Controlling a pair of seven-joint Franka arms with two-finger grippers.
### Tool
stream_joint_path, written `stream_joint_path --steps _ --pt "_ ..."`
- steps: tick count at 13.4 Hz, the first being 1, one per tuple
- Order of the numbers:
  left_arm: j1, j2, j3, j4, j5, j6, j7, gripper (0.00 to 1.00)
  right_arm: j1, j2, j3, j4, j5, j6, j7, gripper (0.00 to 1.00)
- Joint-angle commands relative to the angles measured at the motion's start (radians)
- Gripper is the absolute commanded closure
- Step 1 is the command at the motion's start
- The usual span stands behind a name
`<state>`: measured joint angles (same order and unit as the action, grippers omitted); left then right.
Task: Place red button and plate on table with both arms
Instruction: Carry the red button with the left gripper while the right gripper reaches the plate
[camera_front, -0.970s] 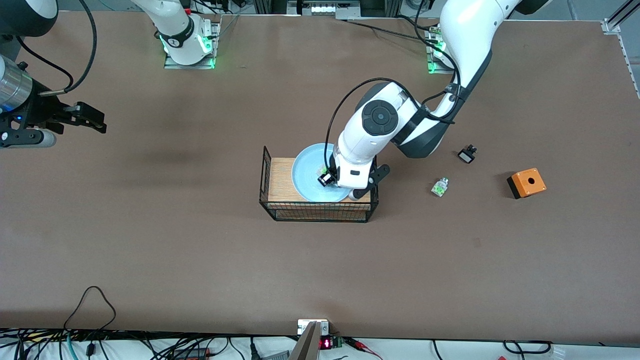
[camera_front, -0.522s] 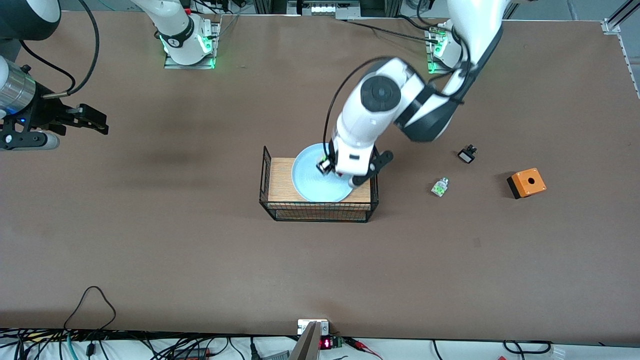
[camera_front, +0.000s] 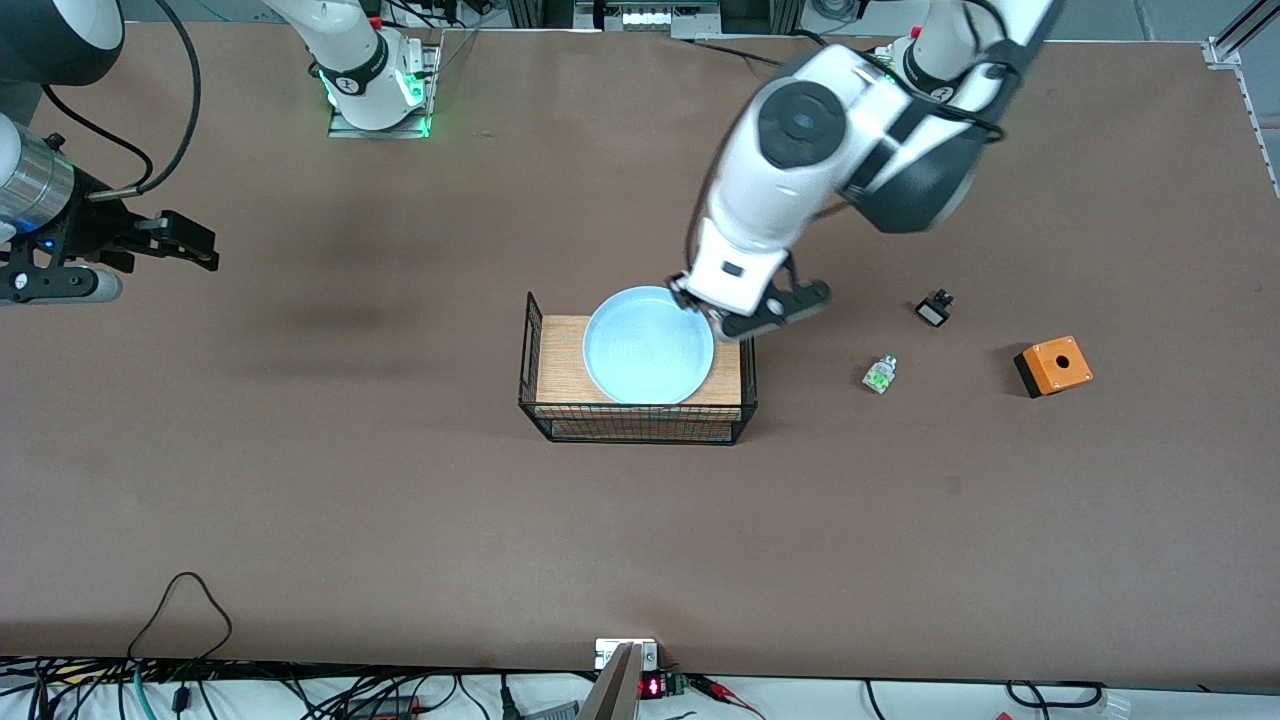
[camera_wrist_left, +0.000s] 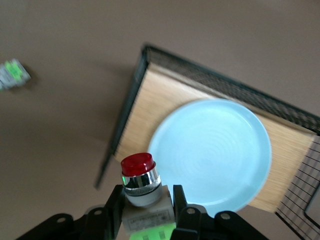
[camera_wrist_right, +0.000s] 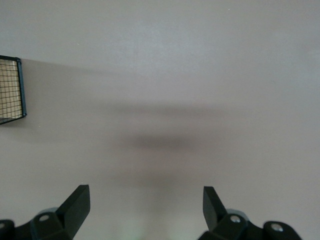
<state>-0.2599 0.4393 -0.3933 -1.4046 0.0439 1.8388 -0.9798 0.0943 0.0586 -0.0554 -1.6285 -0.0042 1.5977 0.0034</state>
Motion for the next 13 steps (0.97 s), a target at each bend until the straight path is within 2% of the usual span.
stream_joint_path --steps 1,7,9,11,13 --pt "0.085 0.003 -0.009 0.024 0.027 -0.044 0.226 0.76 0.039 0.004 0.011 0.018 0.076 -0.005 0.112 0.0" --pt "0.246 0.035 -0.009 -0.004 0.066 -0.078 0.614 0.76 0.346 0.065 0.011 0.027 0.101 0.066 0.6 0.0" --pt "0.304 0.05 -0.009 -0.029 0.071 -0.076 0.726 0.76 0.438 0.099 0.011 0.036 0.101 0.134 0.769 0.0" --pt "0.379 0.047 -0.01 -0.095 0.077 -0.061 0.753 0.76 0.499 0.131 0.011 0.036 0.102 0.207 0.939 0.0" --pt "0.415 0.056 -0.007 -0.108 0.08 -0.052 0.815 0.76 0.557 0.176 0.011 0.048 0.102 0.29 1.123 0.0"
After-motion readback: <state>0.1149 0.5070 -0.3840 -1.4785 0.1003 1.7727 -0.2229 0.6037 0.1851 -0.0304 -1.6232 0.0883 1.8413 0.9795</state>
